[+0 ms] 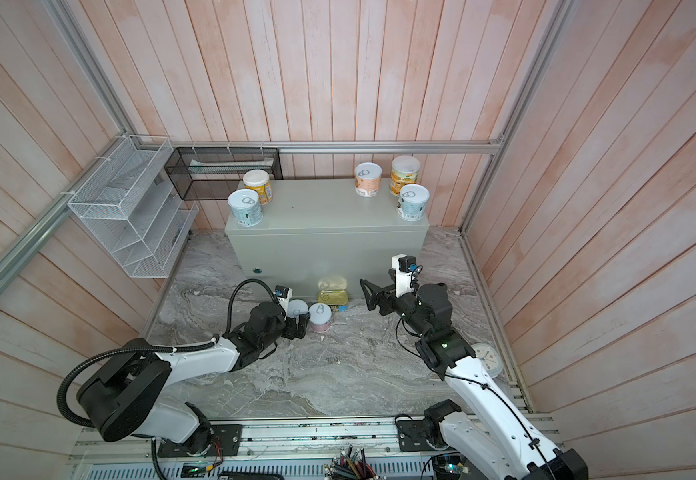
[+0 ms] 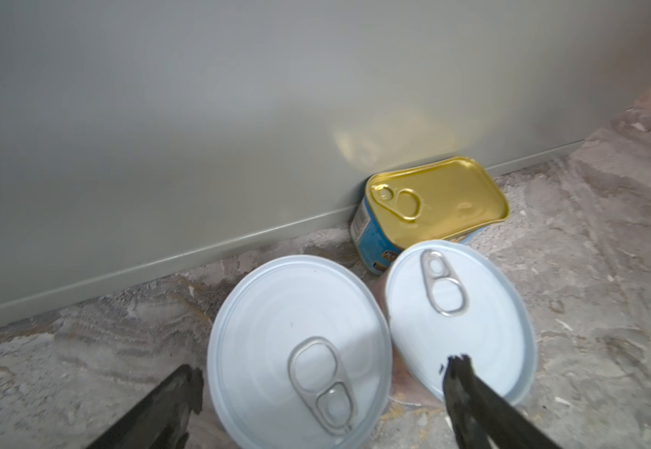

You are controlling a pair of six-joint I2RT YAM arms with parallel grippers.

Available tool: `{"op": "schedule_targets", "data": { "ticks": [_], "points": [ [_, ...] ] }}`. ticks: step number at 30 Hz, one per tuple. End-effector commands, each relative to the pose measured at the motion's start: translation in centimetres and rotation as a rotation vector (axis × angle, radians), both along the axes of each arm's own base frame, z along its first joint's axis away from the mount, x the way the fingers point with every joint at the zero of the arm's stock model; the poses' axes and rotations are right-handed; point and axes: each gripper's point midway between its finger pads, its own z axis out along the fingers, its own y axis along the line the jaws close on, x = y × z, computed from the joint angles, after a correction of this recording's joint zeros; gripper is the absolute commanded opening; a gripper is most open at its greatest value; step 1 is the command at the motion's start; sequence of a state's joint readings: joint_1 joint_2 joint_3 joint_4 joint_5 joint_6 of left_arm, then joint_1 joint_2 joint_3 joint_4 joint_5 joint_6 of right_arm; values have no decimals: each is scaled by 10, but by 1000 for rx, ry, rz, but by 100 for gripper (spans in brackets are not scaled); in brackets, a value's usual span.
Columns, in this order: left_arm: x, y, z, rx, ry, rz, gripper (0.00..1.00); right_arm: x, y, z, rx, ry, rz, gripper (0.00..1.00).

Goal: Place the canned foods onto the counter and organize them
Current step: 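Lower the open right gripper from the cabinet top toward the floor cans, then move the left gripper over the large yellow-labelled white-lidded floor can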

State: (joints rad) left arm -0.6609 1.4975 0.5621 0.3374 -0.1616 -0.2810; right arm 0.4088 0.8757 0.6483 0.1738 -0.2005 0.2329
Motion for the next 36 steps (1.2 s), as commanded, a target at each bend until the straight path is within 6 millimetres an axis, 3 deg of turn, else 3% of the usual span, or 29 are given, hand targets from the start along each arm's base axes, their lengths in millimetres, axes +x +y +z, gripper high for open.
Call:
{"op": "schedule_targets", "data": {
  "ticks": [1, 11, 36],
  "points": [
    [4, 8, -9, 51, 25, 37, 100, 3, 4, 10, 28, -29, 10, 95],
    [10, 13, -17, 74, 46, 54, 100, 4, 9, 5, 28, -18, 39, 97],
    [10, 35, -8, 32, 39, 132, 100, 6, 14, -1, 45, 8, 56, 97]
  ]
}}
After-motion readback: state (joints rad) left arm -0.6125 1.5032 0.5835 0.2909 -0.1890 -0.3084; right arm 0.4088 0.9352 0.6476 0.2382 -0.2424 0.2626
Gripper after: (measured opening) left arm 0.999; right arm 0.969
